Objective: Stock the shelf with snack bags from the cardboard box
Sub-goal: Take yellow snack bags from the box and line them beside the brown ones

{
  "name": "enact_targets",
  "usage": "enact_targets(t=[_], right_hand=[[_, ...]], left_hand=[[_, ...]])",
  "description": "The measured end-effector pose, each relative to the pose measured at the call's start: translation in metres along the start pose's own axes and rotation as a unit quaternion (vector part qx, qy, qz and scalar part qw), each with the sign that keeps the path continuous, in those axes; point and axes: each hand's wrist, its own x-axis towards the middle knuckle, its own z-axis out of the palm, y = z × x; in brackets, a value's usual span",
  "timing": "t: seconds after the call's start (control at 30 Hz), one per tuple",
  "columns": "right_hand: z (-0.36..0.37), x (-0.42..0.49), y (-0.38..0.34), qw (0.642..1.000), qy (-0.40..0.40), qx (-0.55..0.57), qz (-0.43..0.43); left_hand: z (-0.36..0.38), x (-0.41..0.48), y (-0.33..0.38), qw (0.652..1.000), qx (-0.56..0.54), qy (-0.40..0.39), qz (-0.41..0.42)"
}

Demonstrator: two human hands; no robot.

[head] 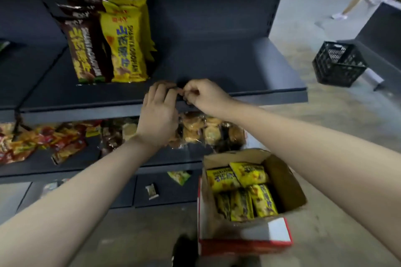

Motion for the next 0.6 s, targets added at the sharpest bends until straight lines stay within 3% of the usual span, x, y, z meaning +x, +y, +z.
enact_targets(t=[0.1, 0.2, 0.33, 0.43, 0.6], right_hand=[[-0.008, -0.042, 0.031, 0.999, -0.034, -0.008, 0.014], [-0.008, -0.08, 0.071, 0.995, -0.077, -0.032, 0.062], [-0.003, -0.129, 0.136, 0.975, -0.138, -0.053, 0.166], [0.01, -0.156, 0.187, 0.95, -0.183, -0.089, 0.236], [0.044, -0.176, 0.238, 0.907, -0.224, -0.111, 0.34]], left_hand=[[0.018, -0.028, 0.045, 0.998, -0.06, 0.003, -0.003], [0.044, -0.056, 0.083, 0.994, -0.103, -0.043, 0.007], [0.079, -0.094, 0.122, 0.971, -0.136, -0.195, -0.03], [0.1, -0.117, 0.129, 0.936, -0.131, -0.322, -0.054], [0.13, -0.131, 0.136, 0.844, -0.157, -0.491, -0.146]])
